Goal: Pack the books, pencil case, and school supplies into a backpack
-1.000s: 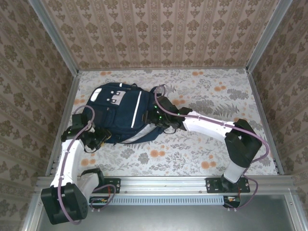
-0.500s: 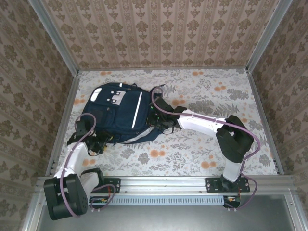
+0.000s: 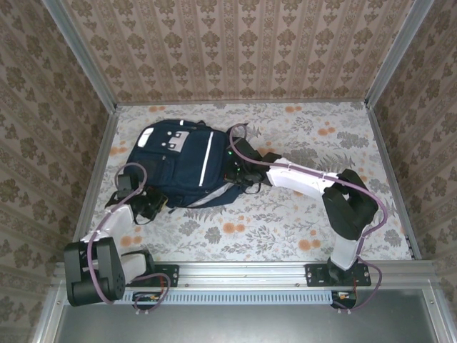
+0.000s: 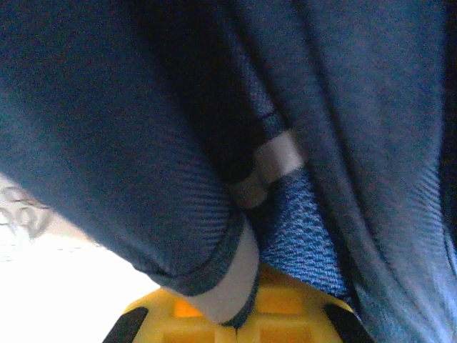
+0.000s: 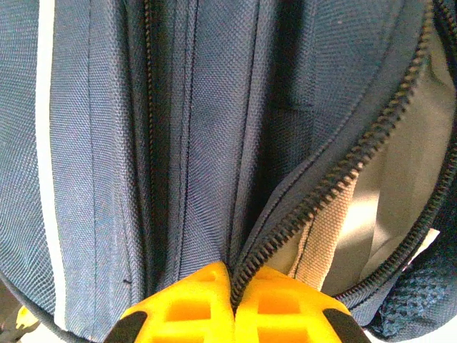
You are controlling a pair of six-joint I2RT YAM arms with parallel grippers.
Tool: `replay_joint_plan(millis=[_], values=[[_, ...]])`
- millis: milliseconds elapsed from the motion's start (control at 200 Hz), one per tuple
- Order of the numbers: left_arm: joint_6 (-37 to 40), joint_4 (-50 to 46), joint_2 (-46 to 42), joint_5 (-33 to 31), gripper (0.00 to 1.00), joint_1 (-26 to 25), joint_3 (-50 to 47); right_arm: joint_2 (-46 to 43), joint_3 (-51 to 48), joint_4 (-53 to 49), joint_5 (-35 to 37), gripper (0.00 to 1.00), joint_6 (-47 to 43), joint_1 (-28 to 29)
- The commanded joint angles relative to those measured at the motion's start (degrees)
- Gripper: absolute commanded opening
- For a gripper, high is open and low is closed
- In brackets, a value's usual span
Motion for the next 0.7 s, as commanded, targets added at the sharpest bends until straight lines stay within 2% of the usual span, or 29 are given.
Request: replay_joint_plan(millis=[0,100,130,200,250,375,540,695], values=[[-2.55,3.90,-0.15,-3.81,0.00,-3.32,2.77,-0.39,2.45,-5.13,3.02,0.01,-4.44,-3.51],[-6.11,4.31,-0.24,-4.75,0.00,-7.59,3.68,-0.83,3.51,-6.56,3.74,0.06,-7.33,-5.63],[-7.25,4.47,-0.25,-5.21,0.00,-9.16,3.93,-1.25,3.56,-7.03,4.30,0.12,-8.13,-6.21],[-9.43,4.48,-0.24,-6.39,0.00,-13.04,4.88,-2.70,3.27,-7.74,5.34,0.31,-9.76,-7.50],[-10.65,4.25,-0.15,-7.50,0.00,-15.57,5.61,-4.07,2.79,-8.19,6.18,0.40,-10.71,-7.95],[-13.42,4.40,0.27,-10.02,0.00,-20.65,6.75,-8.29,-0.22,-8.01,7.62,0.49,-11.75,-7.19],[-14.23,5.46,1.94,-11.51,0.00,-24.54,8.65,-13.86,-6.76,-4.64,13.04,0.49,-13.16,-0.16],[-13.68,7.41,4.88,-11.29,0.00,-26.79,10.22,-15.04,-14.25,5.54,17.40,0.46,-13.34,8.98]])
